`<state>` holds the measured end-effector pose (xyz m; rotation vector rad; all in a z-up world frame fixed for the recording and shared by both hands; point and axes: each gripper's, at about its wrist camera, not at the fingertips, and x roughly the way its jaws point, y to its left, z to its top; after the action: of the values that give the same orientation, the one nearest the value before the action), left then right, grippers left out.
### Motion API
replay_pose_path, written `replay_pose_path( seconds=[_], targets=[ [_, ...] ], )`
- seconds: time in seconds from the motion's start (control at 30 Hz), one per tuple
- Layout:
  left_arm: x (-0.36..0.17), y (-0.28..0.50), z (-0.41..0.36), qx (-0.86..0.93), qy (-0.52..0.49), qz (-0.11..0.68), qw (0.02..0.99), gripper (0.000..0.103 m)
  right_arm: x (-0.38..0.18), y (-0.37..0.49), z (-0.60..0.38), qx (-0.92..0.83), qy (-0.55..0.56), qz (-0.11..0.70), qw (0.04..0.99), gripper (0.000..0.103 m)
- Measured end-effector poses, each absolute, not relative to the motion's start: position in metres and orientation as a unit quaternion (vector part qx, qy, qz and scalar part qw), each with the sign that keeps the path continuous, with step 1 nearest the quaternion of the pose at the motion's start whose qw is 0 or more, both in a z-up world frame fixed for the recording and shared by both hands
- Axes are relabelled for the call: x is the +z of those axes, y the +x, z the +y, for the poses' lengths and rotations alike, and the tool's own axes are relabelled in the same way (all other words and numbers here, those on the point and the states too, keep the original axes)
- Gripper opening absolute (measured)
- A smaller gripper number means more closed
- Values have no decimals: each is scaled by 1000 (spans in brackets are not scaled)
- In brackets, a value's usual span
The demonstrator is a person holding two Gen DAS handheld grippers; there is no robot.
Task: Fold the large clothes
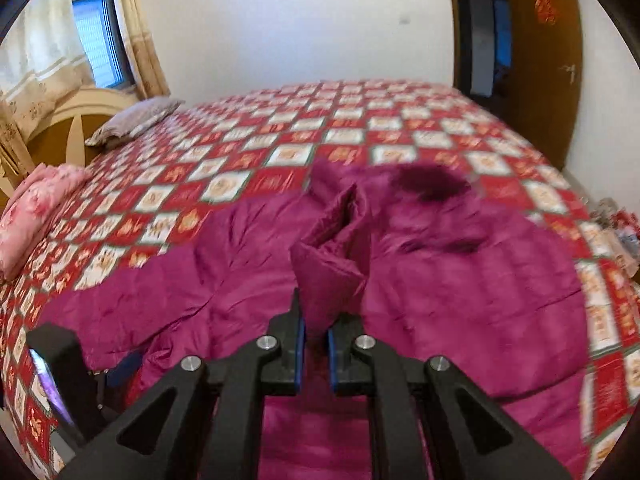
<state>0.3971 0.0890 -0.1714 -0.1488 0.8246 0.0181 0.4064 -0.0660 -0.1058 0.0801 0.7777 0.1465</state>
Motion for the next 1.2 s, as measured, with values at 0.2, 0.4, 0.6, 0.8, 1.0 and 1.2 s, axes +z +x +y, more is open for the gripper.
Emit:
replay_pose_path(
  seconds=[0.2, 0.4, 0.6, 0.8, 1.0, 1.2],
  targets=[
    [-172, 397, 90, 8, -74, 399, 914, 102, -137, 414, -57, 122, 81, 431, 890, 27],
    [-172, 397, 90, 7, -74, 400, 914, 102, -106, 390, -102, 150, 155, 390, 895, 57],
    [-169, 399, 83, 23, -44, 412, 910, 102, -119, 394, -158, 64, 145, 406, 900, 25],
    [-118, 388, 57, 22, 26, 357, 934, 102, -164, 393, -162, 61, 149, 450, 879, 23],
    [-96, 426, 25, 32, 2, 349, 936, 102, -162, 384, -158, 63, 124, 442, 886, 23],
    [-168, 452, 16, 53, 11, 423, 905, 102, -142, 396, -182, 83, 142, 442, 882, 22]
  ],
)
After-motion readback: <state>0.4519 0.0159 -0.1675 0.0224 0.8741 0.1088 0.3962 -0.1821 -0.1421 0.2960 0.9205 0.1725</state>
